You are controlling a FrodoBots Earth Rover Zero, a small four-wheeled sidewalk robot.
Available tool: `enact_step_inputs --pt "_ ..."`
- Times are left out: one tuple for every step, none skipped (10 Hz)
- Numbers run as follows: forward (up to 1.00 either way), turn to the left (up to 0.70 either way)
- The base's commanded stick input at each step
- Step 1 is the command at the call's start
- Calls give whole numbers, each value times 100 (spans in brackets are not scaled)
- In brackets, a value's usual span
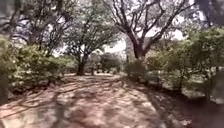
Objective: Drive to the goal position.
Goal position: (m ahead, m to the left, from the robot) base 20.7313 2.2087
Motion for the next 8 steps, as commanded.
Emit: enact_step_inputs --pt "70 0" --pt "70 0" --pt "70 0" --pt "70 0" --pt "70 0" --pt "70 0" --pt "70 0" --pt "70 0"
